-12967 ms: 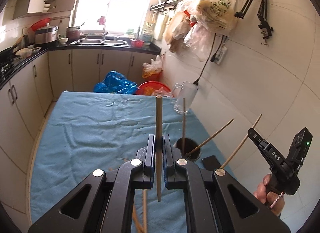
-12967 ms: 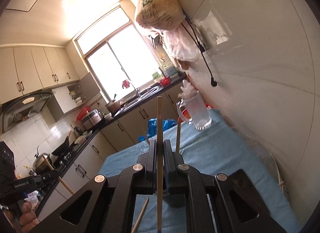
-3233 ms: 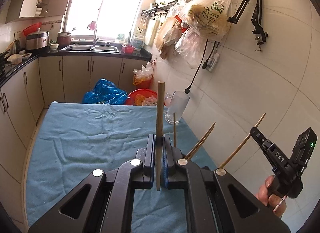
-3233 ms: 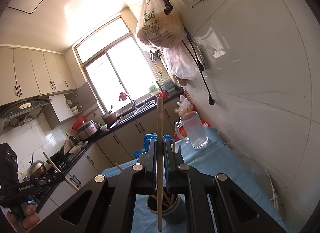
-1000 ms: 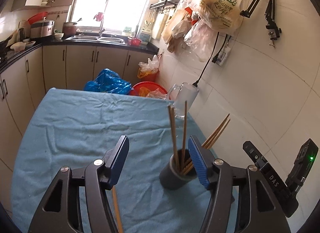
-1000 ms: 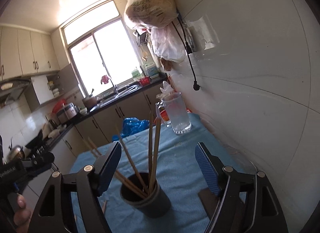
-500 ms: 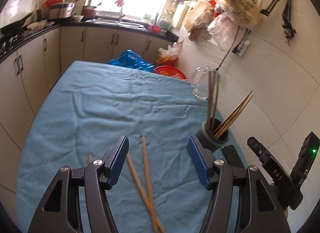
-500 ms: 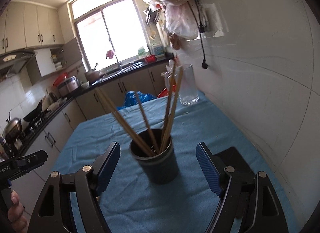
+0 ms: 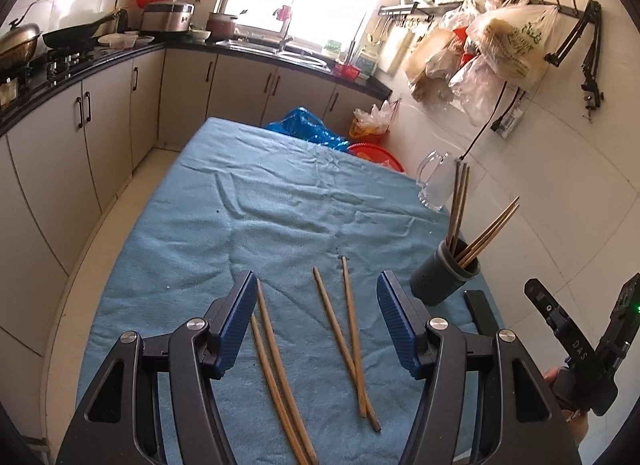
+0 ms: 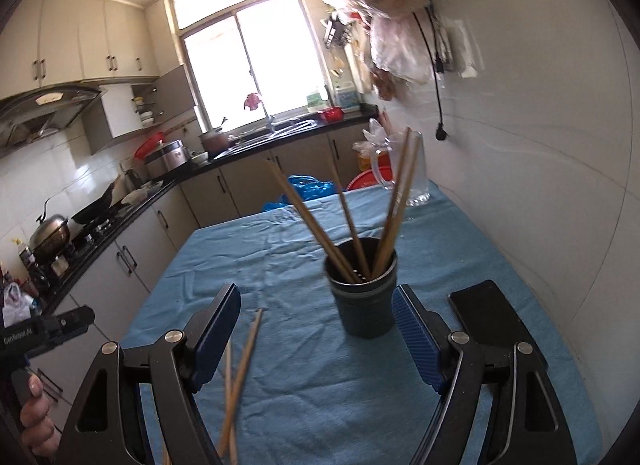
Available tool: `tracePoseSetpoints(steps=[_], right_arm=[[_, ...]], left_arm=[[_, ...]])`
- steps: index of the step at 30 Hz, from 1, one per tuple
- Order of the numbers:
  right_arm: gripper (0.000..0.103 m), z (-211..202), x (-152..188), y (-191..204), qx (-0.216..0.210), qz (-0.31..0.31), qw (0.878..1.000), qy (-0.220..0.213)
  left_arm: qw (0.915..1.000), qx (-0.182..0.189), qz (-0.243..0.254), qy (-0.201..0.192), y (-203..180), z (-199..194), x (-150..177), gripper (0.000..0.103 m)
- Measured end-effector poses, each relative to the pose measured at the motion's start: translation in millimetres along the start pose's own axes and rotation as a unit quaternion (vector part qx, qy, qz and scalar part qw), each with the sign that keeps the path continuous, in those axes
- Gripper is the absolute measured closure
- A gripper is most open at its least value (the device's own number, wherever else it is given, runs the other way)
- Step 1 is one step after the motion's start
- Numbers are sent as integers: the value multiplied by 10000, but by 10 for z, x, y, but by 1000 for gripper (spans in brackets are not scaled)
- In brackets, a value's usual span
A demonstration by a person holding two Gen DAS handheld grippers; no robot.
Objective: Organize utensils
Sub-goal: 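Withdraw both grippers from the holder back toward the remaining chopsticks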
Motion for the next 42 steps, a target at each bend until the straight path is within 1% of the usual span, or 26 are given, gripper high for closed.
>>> tracePoseSetpoints(steps=[5,11,23,28,34,37,42], right_arm=[[21,-201,18,151,-143,-129,9997,-155],[21,-379,6,292,-295,-259,9988,-281],[21,-706,74,398,-466,-331,9973,-456],[21,-863,84,440,-561,-363,9960,-596],[21,-862,106,488,-587,-467,9957,-547],[21,-858,75,474,-601,-426,9955,-597],[21,-825,69,448,-582,-358,9962,-538]], left_arm=[[9997,44,158,-177,-76,-179,-49,42],[9990,121,191,-388,-143,-363,-94,42],[9976,169,321,-595,-285,-665,-19,42],[9970,161,391,-654,-335,-772,21,42],[9967,213,394,-676,-342,-790,4,42],[9965,193,427,-695,-346,-780,-12,42],[9967,219,379,-678,-344,-769,-15,42]])
Point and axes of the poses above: each gripper's, at about its wrist camera, not at the fingertips, and z roughly the way its jaws point, y to its left, x to its underside, the point moved 2 cm from there along z, roughly the way its jaws point, and after that the axes turned 13 degrees about z, right-handed, at the moved point
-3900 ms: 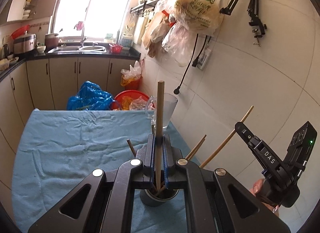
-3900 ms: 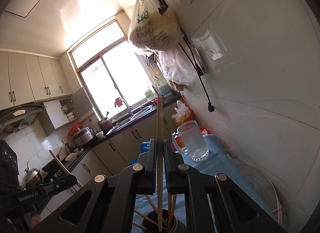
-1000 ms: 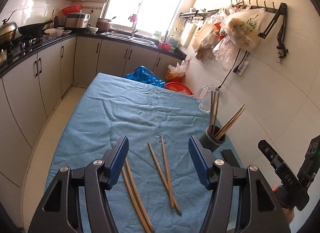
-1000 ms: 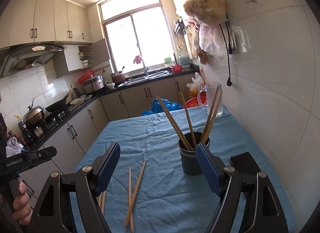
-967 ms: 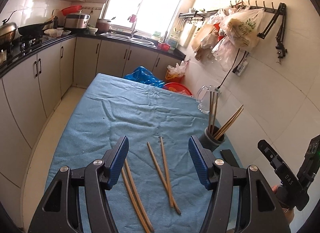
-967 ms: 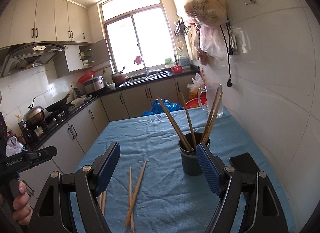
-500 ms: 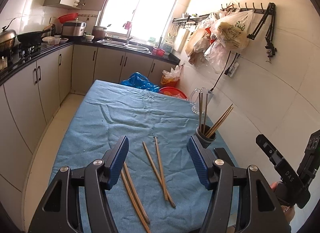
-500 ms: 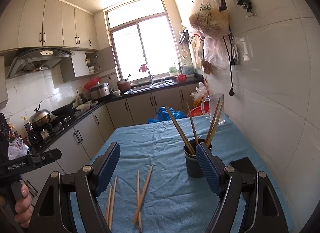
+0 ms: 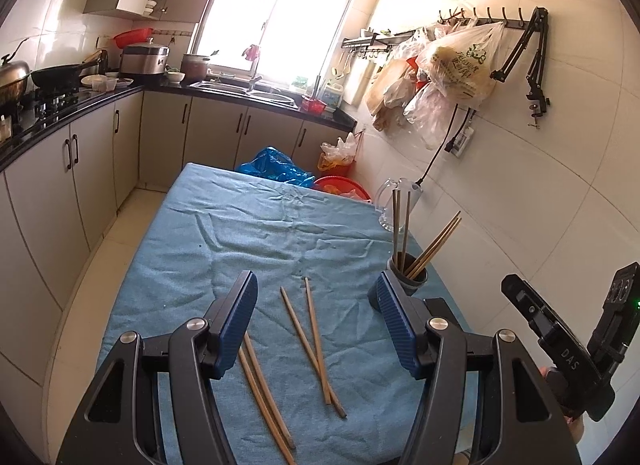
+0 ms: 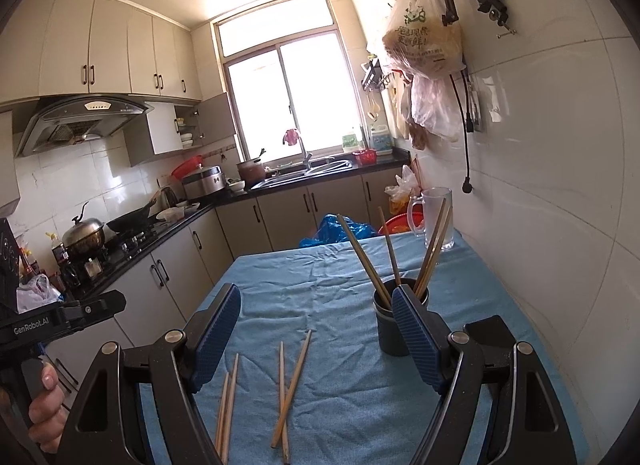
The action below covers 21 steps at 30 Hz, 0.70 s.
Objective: Organize utensils
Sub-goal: 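Withdraw both grippers from the holder back toward the remaining chopsticks, then close the left gripper on a chopstick while the right gripper grasps another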
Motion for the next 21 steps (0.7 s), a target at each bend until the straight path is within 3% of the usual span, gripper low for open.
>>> tracePoseSetpoints(steps=[10,14,16,21], right_arm=[[21,130,105,165,-143,-231,9993,257],[22,323,170,152,-115,-325,9980,529],[26,527,269,123,-120,-336,9953,904],[56,1226,542,-33,-160,43,9783,2064]], left_arm=[[9997,89,-50,209,142,148,88,42],[9987,12,-129,489,286,346,152,42],[9974,1,-223,690,371,488,209,42],[9895,-103,-483,1356,608,940,449,43]])
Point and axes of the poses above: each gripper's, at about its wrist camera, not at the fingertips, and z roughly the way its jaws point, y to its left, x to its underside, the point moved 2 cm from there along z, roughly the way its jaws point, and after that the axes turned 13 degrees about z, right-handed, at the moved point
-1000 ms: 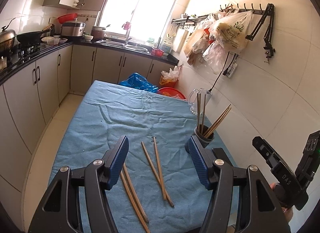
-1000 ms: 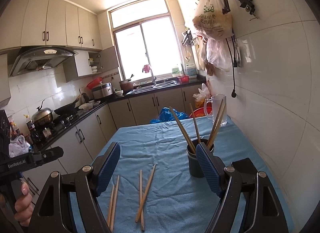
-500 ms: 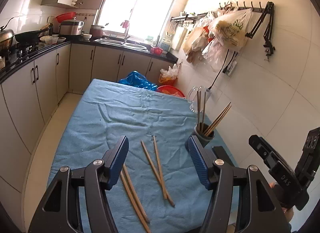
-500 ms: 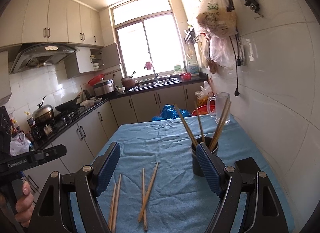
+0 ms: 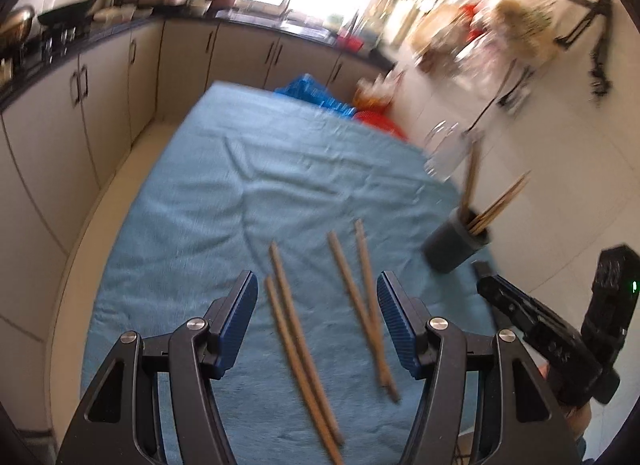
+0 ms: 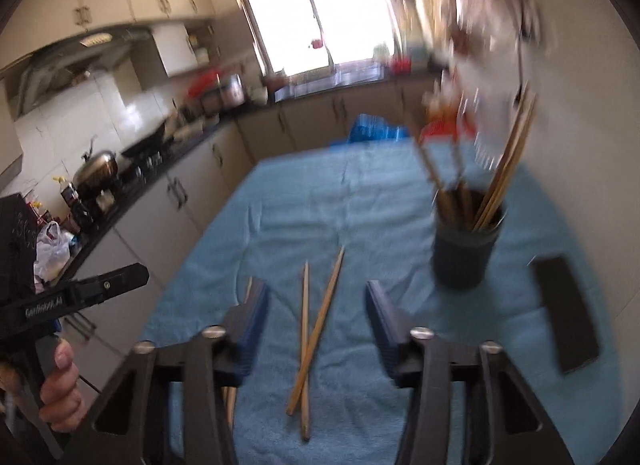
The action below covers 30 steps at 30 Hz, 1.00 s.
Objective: Organize utensils
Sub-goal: 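Close the left gripper on a chopstick while the right gripper grasps another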
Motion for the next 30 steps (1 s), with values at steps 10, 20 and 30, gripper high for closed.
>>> tracePoseSetpoints(steps=[10,20,30], right_arm=[[65,831,-65,-96,46,217,9966,794],[65,859,-76,-279,18,256,9964,807],[65,1013,-49,-332,115,178,9942,1058]], left_arm=[[9879,3,-628,1420,306,787,335,84],[9813,-312,-433,1850,93,1049,487,88],[9791,-819,-334,1830,250,1079,398,94]])
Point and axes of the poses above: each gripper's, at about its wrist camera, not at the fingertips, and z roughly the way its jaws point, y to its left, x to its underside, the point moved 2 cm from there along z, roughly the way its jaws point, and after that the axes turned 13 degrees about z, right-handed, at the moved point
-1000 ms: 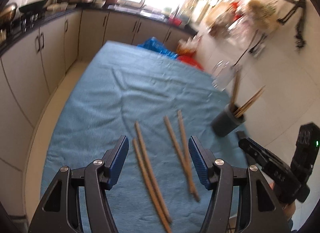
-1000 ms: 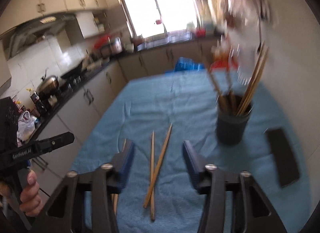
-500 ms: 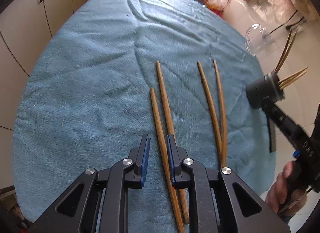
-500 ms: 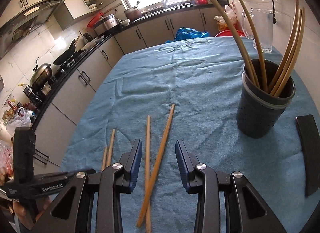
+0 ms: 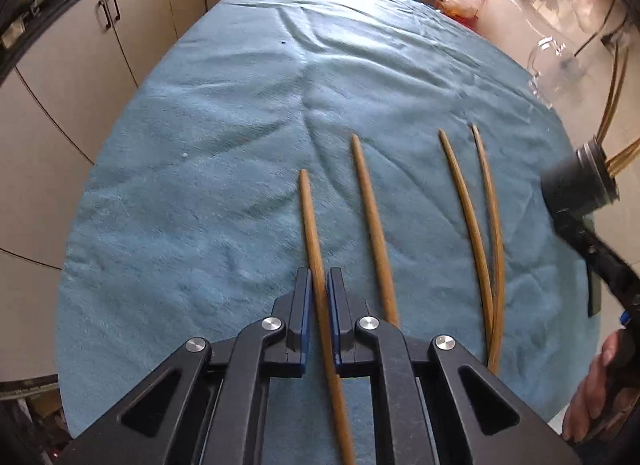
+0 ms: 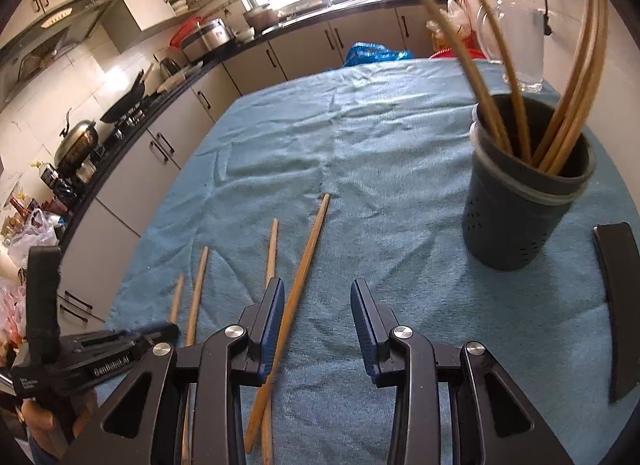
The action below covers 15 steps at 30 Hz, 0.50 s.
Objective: Organize utensils
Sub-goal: 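Close the left gripper on a chopstick while the right gripper grasps another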
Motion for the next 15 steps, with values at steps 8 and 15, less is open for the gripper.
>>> tracePoseSetpoints(steps=[8,15], right_arm=[[65,551,-236,58,184,296,9970,694],[67,854,-363,245,580,167,9939,919]], left_arm=[[9998,157,87,-6,68,14,-76,94],[9996,198,179,-48,68,36,-114,94]])
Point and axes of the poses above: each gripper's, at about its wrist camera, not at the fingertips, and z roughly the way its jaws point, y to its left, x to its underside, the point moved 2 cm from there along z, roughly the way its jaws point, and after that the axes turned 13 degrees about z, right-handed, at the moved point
